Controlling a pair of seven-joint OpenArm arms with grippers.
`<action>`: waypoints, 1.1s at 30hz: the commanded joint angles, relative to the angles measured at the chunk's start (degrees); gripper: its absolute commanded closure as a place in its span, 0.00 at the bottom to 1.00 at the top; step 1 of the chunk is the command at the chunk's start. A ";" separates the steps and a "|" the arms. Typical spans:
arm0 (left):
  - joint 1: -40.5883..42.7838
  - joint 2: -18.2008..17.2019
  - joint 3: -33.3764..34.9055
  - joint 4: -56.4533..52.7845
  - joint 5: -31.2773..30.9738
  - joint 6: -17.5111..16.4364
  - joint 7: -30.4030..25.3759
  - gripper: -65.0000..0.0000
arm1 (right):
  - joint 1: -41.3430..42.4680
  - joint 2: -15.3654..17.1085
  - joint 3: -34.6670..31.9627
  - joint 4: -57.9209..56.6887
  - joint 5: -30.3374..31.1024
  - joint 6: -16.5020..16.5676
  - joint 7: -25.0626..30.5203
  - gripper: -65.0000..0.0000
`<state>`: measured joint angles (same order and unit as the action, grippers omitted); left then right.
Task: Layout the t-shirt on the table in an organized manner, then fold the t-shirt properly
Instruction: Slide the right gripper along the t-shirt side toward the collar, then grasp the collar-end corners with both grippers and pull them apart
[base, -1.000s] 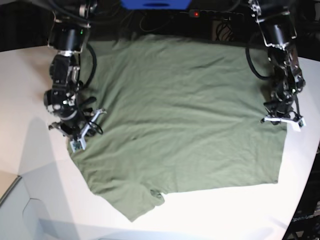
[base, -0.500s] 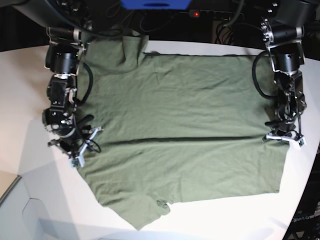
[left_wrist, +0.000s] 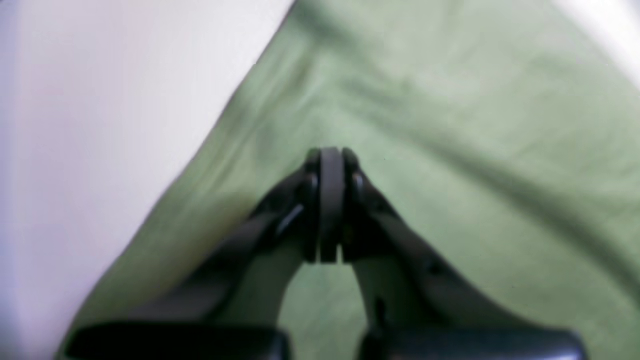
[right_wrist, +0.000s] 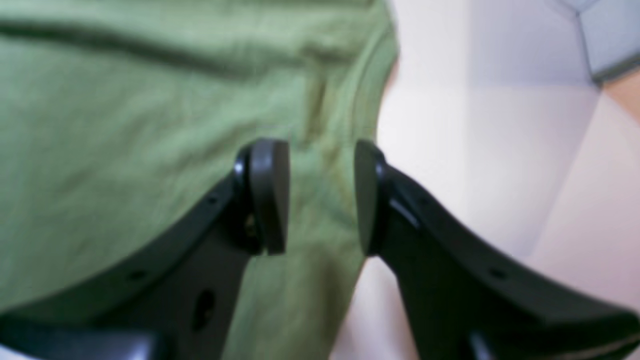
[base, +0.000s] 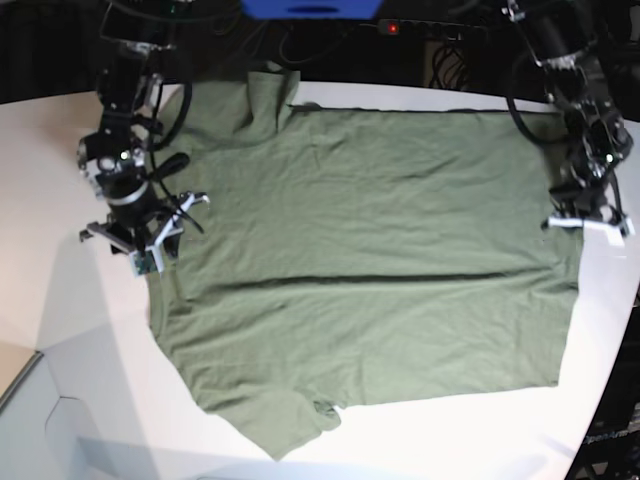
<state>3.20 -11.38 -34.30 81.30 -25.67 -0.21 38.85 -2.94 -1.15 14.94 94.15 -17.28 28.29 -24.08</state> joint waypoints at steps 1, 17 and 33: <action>0.09 -0.98 -0.46 1.30 -0.39 -0.19 -1.44 1.00 | -0.27 -0.22 -0.13 1.02 0.53 -0.38 1.17 0.67; 0.36 -1.59 -0.20 -13.65 -0.04 -0.19 -6.89 1.00 | -5.46 -0.48 0.05 -3.38 0.53 -0.29 1.26 0.67; -3.51 -5.11 4.90 -16.55 -0.13 -0.19 -9.18 1.00 | -18.47 -0.13 -0.13 -0.48 0.53 -0.29 1.35 0.67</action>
<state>-0.36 -16.27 -29.52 64.86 -26.02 -1.04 26.72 -20.38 -1.41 14.72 94.00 -14.50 27.59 -18.06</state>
